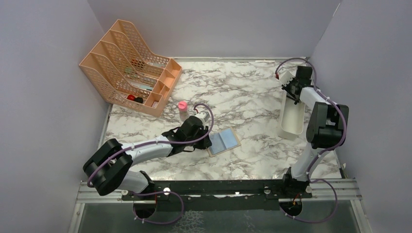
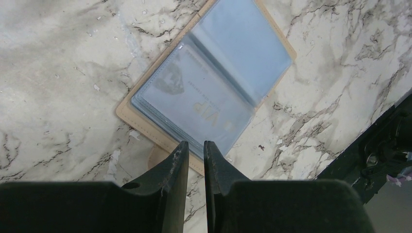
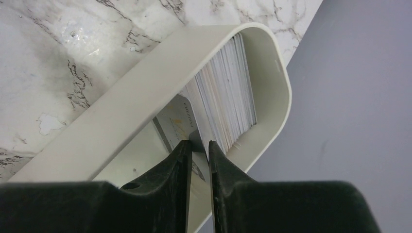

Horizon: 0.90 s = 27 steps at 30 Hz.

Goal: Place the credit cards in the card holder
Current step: Pick up the credit card from the storage box.

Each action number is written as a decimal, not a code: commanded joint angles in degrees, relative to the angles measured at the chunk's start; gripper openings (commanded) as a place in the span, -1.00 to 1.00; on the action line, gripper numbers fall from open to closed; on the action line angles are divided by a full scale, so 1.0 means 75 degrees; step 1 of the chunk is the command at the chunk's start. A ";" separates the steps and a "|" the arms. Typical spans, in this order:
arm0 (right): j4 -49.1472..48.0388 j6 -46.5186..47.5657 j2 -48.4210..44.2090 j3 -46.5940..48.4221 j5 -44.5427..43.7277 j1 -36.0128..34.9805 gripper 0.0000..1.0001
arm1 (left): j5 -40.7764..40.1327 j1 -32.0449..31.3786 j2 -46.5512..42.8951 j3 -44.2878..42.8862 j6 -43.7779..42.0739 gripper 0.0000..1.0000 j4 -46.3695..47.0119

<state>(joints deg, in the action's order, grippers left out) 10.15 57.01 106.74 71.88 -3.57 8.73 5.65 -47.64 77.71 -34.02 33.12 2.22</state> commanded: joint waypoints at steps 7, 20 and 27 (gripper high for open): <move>0.0586 -0.0844 -0.0789 0.0392 0.0272 0.0033 -0.96 | 0.0150 0.0015 -0.0064 0.0174 -0.0006 -0.57 0.0355; 0.2317 -0.3846 -0.1679 0.0597 0.0509 -0.0482 -0.98 | 0.0074 0.0015 -0.0382 0.0248 0.0060 -0.57 0.0164; 0.3318 -0.6510 -0.2103 0.1414 0.1598 -0.0575 -0.98 | -0.0149 0.0022 -0.0922 0.0341 -0.0022 -0.57 -0.0113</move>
<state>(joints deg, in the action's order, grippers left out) 29.65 22.85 94.89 79.44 3.07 4.80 5.96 -47.64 74.24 -32.34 33.36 2.85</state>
